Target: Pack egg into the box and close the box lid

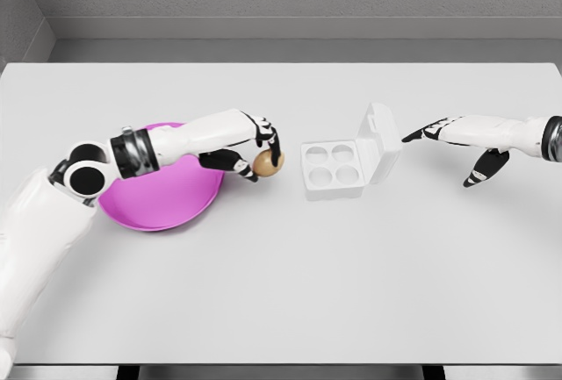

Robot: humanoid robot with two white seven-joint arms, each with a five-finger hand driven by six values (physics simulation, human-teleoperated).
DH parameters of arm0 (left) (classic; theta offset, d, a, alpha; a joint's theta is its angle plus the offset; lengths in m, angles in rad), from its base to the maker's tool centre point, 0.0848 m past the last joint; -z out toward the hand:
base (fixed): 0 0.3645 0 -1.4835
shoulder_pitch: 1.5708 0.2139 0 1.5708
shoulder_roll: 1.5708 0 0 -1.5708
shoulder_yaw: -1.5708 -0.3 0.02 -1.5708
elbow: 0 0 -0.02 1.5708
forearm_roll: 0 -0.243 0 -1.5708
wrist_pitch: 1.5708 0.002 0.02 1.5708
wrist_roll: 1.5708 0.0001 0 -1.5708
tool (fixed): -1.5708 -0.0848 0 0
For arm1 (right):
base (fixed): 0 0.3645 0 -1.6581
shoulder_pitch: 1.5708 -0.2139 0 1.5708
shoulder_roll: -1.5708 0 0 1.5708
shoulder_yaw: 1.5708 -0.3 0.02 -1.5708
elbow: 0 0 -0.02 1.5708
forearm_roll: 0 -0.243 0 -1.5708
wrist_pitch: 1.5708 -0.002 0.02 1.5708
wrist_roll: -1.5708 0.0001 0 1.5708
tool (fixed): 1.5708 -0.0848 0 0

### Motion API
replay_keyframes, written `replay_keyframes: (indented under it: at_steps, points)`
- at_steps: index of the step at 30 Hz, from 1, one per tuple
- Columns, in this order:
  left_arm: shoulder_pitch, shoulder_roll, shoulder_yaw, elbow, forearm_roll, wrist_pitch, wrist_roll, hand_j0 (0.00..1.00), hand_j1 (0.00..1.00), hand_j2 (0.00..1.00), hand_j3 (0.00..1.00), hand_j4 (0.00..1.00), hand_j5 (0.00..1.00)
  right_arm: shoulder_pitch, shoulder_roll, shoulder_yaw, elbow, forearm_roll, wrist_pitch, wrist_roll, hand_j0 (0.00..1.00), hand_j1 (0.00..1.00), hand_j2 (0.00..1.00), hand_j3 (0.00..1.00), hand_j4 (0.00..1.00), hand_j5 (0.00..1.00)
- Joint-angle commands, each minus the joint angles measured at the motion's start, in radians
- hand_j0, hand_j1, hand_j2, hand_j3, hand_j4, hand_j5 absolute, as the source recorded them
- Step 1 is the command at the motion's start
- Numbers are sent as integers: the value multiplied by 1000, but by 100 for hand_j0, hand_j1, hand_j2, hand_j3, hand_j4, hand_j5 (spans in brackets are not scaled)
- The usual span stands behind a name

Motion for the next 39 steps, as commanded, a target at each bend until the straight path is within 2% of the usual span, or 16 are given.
replay_keyframes:
  at_steps: [1,39]
  points:
    - [0,-12,1,5,8,3,0,37,37,37,37,37,37,0,-1,-1,0,-4,2,0,100,100,100,100,100,100]
    - [-25,-98,-13,25,7,3,-9,37,37,37,37,37,37,-2,-1,-1,0,-6,2,0,100,100,100,100,100,100]
